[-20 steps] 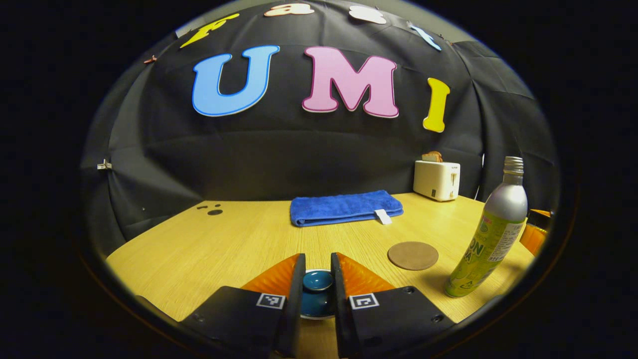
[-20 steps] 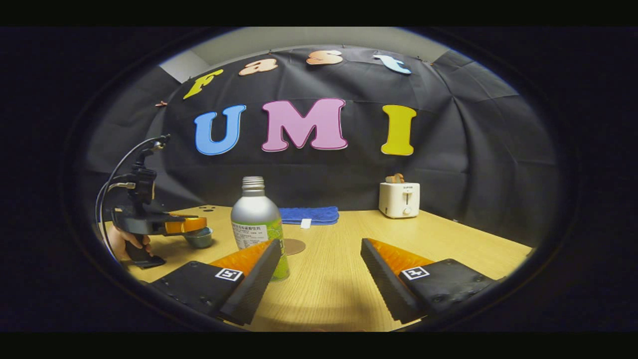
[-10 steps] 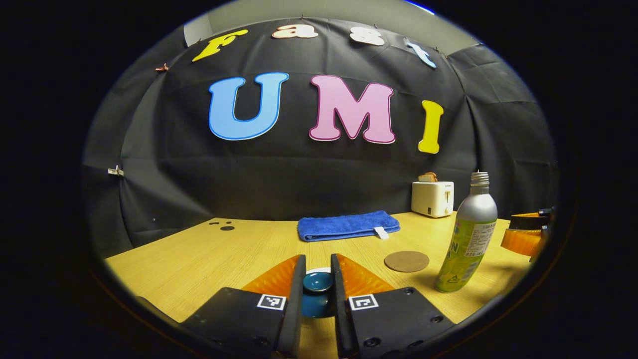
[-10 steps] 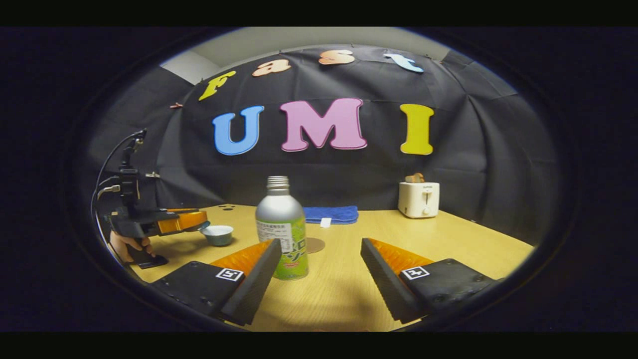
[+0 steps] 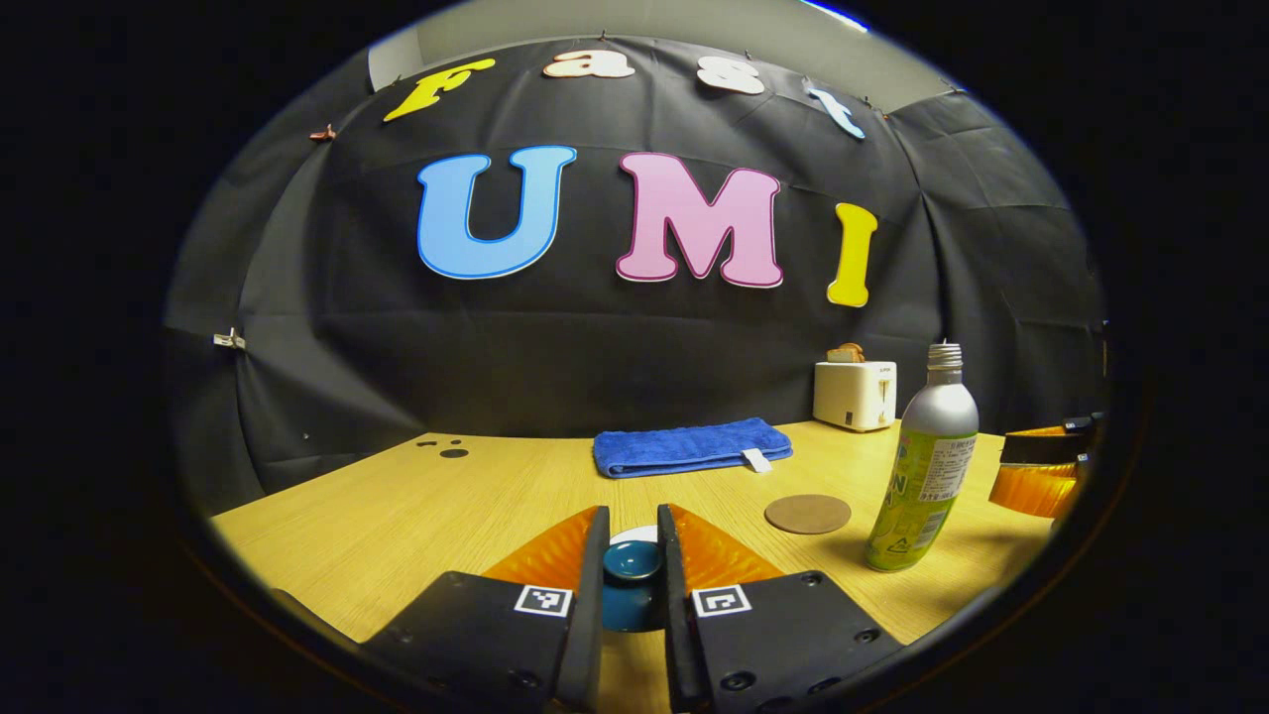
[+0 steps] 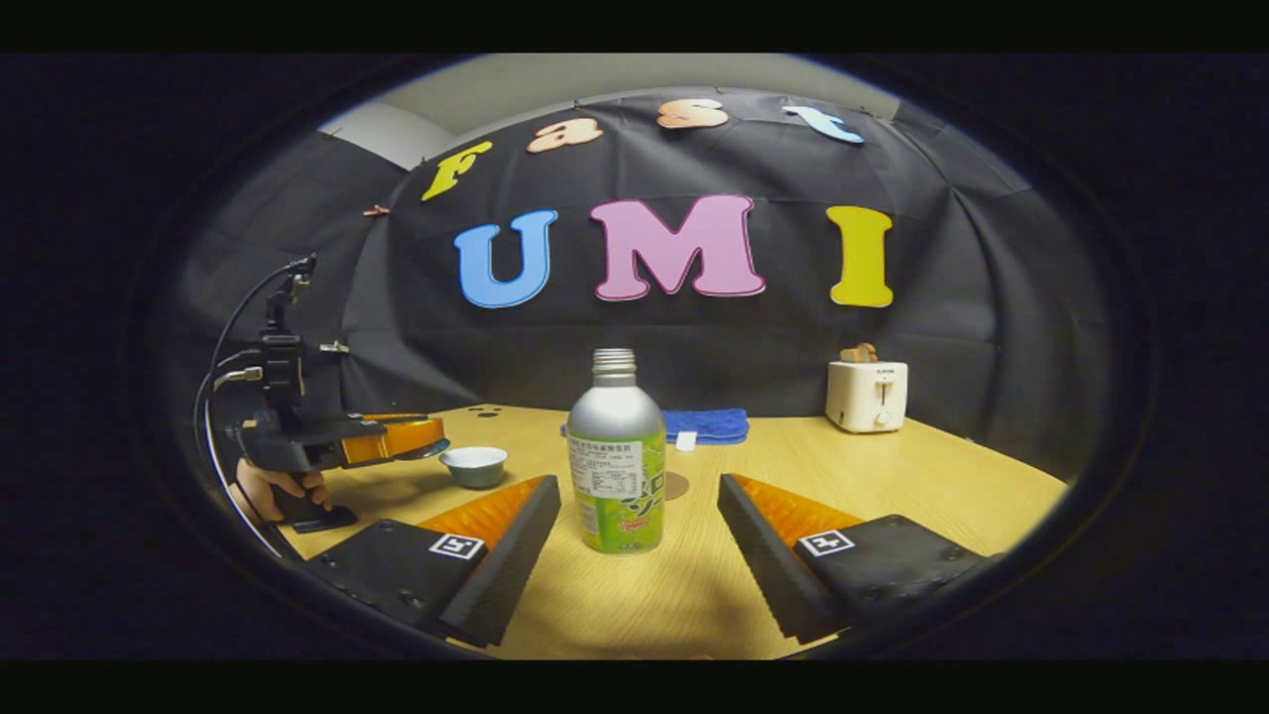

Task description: Open the teacup lid with one hand, grasp the water bottle and pour water into the teacup with the other hand; after pouring, place the water bottle on the coaster and then close the teacup lid.

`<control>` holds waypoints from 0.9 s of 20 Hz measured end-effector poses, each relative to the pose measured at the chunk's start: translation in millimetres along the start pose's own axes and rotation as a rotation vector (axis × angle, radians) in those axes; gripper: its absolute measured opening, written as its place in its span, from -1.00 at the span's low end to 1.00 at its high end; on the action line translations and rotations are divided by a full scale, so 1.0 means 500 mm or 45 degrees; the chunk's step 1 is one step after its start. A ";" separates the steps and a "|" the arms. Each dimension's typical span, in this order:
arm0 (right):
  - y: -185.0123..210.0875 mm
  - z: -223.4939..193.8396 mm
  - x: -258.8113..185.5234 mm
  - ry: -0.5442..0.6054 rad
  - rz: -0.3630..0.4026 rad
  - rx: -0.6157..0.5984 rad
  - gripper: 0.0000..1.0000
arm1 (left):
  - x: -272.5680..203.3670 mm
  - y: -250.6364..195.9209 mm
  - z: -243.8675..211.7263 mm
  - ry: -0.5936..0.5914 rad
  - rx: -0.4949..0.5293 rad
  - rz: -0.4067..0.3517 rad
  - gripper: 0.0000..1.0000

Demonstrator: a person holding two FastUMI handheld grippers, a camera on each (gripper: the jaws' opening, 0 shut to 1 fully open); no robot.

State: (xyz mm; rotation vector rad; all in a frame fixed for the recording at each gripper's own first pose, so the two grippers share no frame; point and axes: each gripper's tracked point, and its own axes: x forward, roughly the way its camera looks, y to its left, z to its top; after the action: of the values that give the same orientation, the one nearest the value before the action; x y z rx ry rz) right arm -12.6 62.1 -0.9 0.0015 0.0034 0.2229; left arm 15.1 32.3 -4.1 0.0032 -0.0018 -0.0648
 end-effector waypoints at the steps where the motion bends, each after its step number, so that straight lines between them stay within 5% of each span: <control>1: 0.004 -0.001 0.004 0.000 -0.011 -0.001 0.97 | 0.000 -0.002 0.001 0.000 0.000 -0.009 -0.40; 18: 0.012 -0.007 0.141 -0.003 -0.197 -0.004 0.99 | -0.005 -0.008 0.004 0.000 0.001 -0.048 -0.40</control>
State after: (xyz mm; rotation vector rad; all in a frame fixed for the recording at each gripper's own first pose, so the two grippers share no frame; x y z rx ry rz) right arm 54.9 83.7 -4.6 -0.0016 0.0005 0.0682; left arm 12.5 28.5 -2.3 0.0039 -0.0019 -0.1023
